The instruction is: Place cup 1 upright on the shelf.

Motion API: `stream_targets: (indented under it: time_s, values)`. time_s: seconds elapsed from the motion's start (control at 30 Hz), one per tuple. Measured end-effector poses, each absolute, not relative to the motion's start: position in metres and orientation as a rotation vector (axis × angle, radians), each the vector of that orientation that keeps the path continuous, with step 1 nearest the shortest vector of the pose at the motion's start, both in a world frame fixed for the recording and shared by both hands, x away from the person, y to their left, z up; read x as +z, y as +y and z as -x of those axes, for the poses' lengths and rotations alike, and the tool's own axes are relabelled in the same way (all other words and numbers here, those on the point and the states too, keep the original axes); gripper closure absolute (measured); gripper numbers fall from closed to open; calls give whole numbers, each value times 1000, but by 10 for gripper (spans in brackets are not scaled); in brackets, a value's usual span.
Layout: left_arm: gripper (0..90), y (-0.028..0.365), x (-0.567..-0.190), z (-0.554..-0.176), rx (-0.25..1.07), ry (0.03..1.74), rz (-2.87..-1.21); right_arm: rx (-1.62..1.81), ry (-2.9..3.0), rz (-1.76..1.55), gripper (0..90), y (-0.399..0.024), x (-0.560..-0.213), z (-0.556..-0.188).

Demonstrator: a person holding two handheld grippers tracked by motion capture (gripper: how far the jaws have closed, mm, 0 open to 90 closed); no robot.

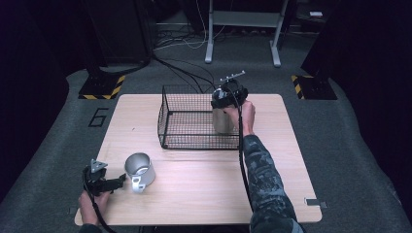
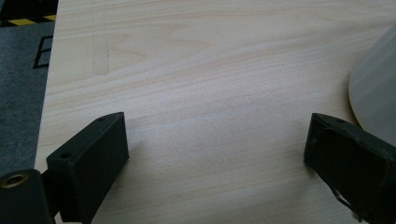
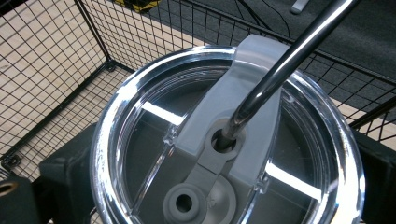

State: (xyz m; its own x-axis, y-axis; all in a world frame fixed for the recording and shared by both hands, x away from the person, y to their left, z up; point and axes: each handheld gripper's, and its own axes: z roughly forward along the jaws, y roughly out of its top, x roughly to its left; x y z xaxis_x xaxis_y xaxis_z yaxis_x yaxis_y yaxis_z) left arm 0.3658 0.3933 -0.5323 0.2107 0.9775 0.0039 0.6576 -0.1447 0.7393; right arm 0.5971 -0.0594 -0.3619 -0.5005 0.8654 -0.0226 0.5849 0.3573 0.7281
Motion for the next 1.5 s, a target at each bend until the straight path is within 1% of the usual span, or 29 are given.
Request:
stream_targets:
  time_s: [0.9,1.23,1.33,1.37,1.5]
  values:
    - [62,393,-533,-366,674,1516,-1870,896,2253,-1307,31,-54,-381,-602]
    - [62,393,-532,-366,673,1517,-1870,879,2294,-1327,27,-61,-379,-601]
    - [62,393,-532,-366,673,1516,-1874,899,2302,-1303,17,-64,-376,-600]
    - [62,393,-533,-366,674,1517,-1870,894,2312,-1301,0,-65,-374,-599]
    - [62,393,-533,-366,675,1517,-1869,891,2321,-1310,0,-68,-372,-598]
